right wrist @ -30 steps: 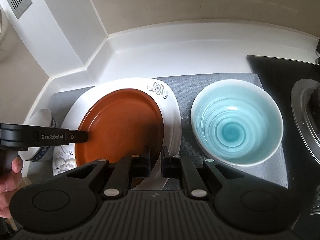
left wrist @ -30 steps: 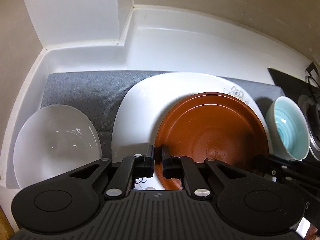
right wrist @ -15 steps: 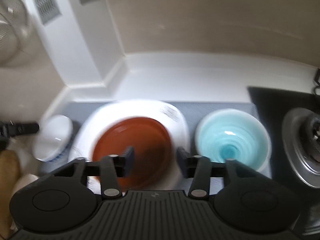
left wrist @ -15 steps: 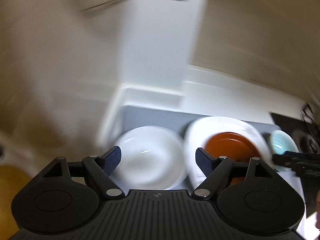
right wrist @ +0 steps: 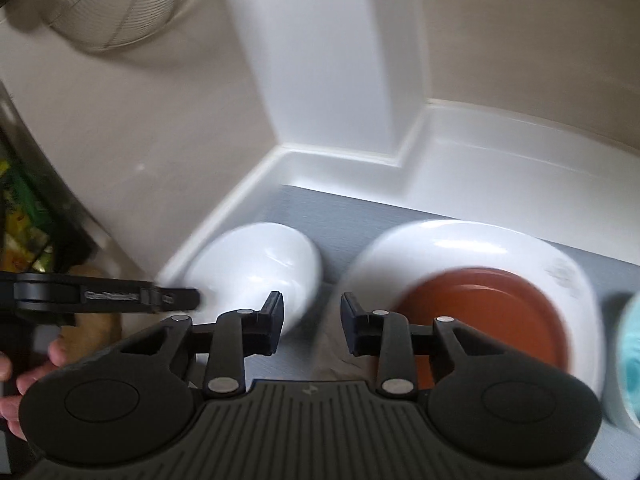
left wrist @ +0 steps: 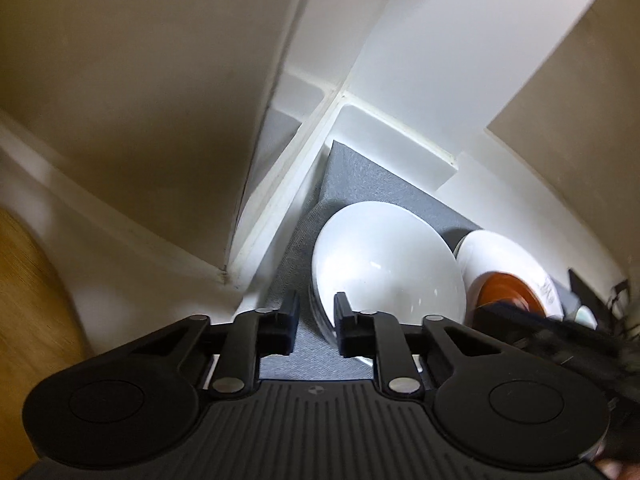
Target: Organize plates and bowls
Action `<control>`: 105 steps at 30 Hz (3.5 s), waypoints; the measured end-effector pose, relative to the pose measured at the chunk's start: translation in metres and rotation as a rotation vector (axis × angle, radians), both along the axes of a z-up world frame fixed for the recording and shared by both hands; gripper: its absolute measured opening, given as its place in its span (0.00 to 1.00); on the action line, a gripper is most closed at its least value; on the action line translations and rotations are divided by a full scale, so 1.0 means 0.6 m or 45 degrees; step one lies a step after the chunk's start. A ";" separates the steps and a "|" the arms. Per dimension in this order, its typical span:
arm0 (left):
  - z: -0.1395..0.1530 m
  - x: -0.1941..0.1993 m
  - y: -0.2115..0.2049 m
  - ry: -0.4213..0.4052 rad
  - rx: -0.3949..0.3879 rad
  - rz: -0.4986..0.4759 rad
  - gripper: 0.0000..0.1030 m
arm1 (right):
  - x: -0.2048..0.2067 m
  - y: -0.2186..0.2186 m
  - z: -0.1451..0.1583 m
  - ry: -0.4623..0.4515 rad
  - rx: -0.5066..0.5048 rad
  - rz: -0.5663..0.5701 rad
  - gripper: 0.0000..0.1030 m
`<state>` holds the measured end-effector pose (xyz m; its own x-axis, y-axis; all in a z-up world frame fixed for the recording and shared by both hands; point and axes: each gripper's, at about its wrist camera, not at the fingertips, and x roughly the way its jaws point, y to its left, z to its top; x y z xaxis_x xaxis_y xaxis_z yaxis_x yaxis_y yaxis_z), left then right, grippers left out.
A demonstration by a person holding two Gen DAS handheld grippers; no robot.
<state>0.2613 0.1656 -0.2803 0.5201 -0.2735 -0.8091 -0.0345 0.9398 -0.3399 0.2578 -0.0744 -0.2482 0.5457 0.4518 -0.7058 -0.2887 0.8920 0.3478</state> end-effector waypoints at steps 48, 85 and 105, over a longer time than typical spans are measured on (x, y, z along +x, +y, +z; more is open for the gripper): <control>0.095 -0.023 -0.221 0.153 0.041 -0.254 0.13 | -0.126 -0.219 0.065 0.093 0.295 -0.420 0.16; 0.024 0.009 -0.601 0.181 0.313 -0.714 0.13 | -0.162 -0.496 -0.052 0.083 0.142 -0.762 0.14; 0.024 0.012 -0.602 0.118 0.320 -0.817 0.16 | -0.169 -0.474 -0.059 0.007 -0.038 -0.656 0.17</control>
